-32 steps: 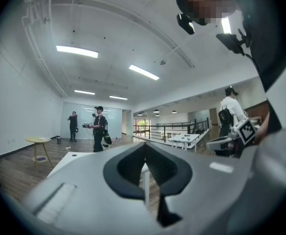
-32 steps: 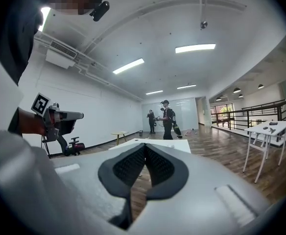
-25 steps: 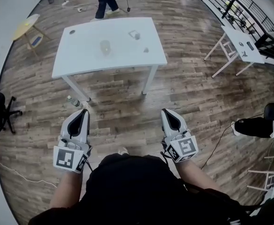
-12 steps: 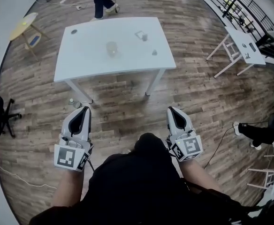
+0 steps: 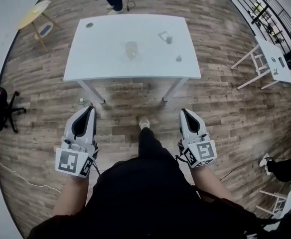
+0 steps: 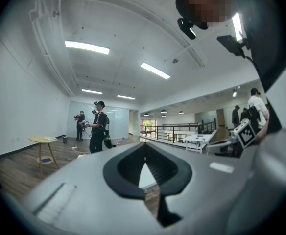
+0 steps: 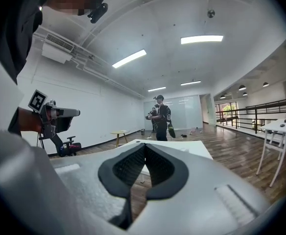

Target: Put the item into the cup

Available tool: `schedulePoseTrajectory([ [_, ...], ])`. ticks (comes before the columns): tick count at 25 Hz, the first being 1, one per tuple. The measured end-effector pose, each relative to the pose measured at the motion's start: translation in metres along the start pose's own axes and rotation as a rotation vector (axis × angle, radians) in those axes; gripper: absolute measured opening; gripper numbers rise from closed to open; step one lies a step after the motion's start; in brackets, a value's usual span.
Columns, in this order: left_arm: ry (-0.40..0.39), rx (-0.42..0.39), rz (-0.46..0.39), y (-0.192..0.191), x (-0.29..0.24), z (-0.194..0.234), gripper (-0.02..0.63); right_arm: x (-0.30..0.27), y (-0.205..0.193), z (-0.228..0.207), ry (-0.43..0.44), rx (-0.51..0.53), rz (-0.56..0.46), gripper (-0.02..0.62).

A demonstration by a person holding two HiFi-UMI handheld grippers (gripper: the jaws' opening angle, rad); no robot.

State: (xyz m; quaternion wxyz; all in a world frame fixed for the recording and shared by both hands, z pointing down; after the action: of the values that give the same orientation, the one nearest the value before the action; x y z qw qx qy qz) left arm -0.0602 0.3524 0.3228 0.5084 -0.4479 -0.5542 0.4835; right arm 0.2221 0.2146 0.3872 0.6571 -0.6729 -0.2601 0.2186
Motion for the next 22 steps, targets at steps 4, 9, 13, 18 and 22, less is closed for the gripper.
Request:
schedulePoseTrajectory([
  [4, 0.044, -0.013, 0.024, -0.001, -0.017, 0.023, -0.002, -0.041, 0.001, 0.001, 0.069, -0.001, -0.020, 0.002],
  [9, 0.041, -0.037, 0.030, 0.002, -0.067, 0.041, -0.002, -0.096, 0.009, -0.029, 0.074, 0.000, -0.032, 0.002],
  [13, 0.062, -0.039, 0.028, 0.004, -0.106, 0.056, -0.002, -0.133, 0.006, -0.055, 0.086, -0.009, -0.001, 0.002],
  [18, 0.095, -0.049, 0.026, 0.005, -0.148, 0.075, -0.001, -0.184, 0.010, -0.083, 0.122, -0.011, 0.002, 0.002],
  [22, 0.120, -0.071, 0.008, 0.009, -0.175, 0.084, -0.002, -0.219, 0.010, -0.096, 0.162, -0.018, -0.009, 0.002],
])
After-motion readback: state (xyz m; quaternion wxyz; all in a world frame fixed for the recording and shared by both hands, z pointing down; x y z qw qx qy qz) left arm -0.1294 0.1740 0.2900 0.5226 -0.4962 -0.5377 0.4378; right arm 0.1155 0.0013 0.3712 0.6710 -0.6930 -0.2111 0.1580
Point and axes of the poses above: the fingertips, and each gripper's own axes: x backward along the fingers, z to its left, y out of its top, the point moved 3 cm from there along x, backward along the fingers, and after that the axes turned 8 degrees about -z, right-handed, at the moved point
